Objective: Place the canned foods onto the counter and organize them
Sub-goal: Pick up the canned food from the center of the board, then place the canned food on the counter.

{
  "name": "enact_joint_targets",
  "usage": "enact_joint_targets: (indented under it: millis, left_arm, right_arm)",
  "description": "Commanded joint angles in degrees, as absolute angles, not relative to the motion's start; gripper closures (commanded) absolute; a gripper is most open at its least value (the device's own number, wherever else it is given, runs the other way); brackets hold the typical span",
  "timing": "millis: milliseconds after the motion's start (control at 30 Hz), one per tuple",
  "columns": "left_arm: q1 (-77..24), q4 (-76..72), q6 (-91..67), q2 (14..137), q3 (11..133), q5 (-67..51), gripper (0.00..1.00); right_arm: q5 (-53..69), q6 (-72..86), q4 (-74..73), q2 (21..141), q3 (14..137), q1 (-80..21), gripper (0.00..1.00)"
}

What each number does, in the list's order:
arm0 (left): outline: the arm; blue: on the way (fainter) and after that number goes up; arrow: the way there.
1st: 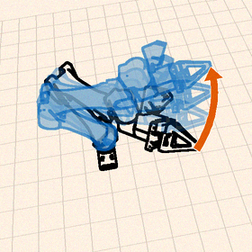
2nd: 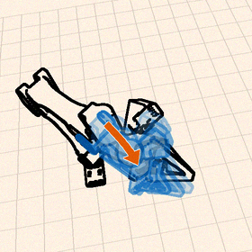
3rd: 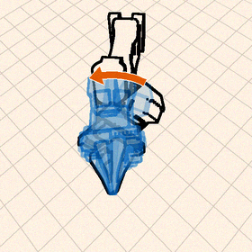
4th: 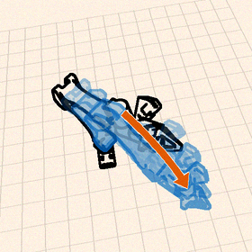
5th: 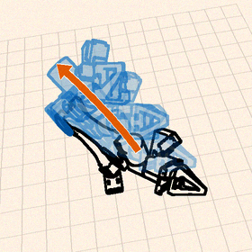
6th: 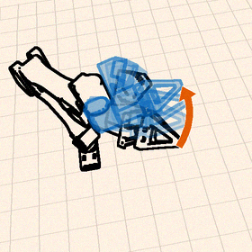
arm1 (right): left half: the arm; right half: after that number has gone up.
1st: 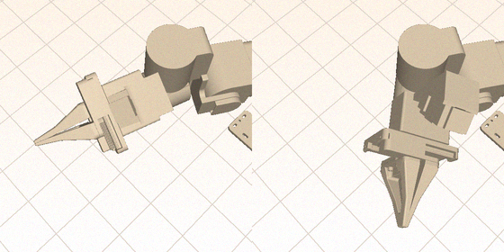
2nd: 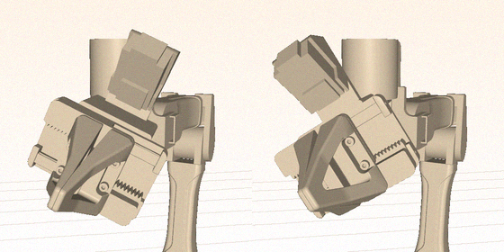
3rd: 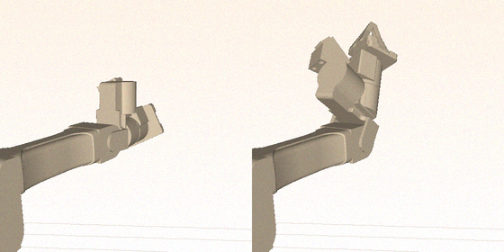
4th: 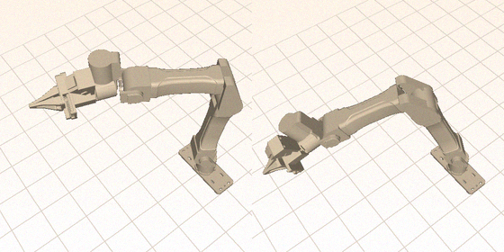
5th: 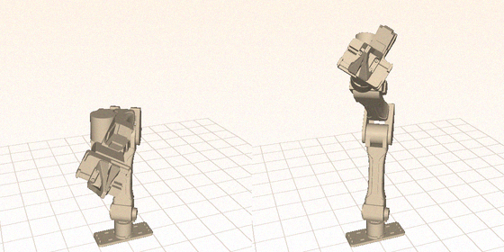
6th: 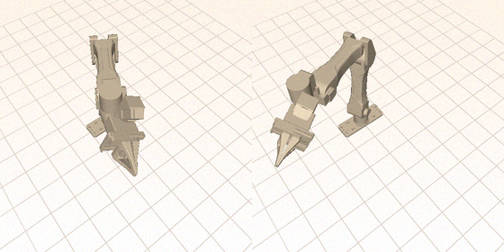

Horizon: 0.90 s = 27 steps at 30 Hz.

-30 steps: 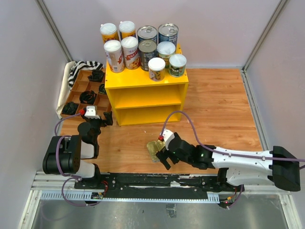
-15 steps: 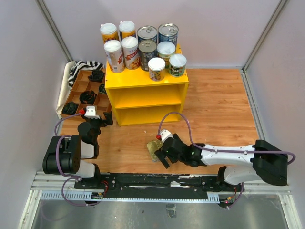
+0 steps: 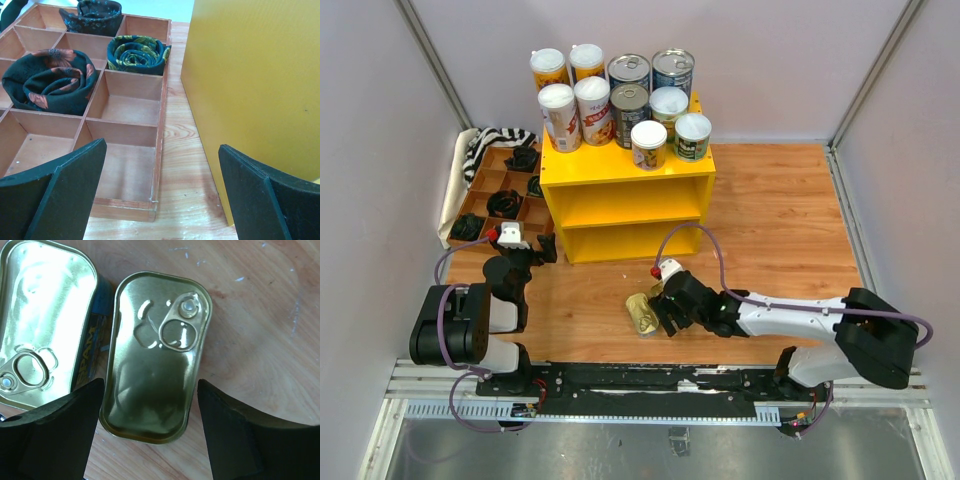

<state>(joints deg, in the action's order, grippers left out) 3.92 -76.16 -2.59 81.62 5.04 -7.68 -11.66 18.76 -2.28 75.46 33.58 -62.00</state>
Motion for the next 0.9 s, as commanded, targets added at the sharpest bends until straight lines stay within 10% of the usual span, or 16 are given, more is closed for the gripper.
enact_joint_targets:
  millis: [0, 133, 367, 867]
  left_arm:
    - [3.6, -77.4, -1.9, 81.6, 5.6, -7.9, 0.0]
    - [3.6, -77.4, -1.9, 81.6, 5.6, -7.9, 0.0]
    - [3.6, -77.4, -1.9, 81.6, 5.6, -7.9, 0.0]
    - [3.6, -77.3, -1.9, 81.6, 5.6, -7.9, 0.0]
  right_arm:
    - [-8.6, 17.8, -0.7, 77.4, 35.7, -61.5, 0.26]
    - [-8.0, 17.4, -1.3, 77.5, 36.1, -61.5, 0.4]
    - [-7.4, 15.6, -6.4, 76.0, 40.7, -61.6, 0.97]
    - [8.1, -1.9, -38.4, 79.1, 95.0, -61.7, 0.99]
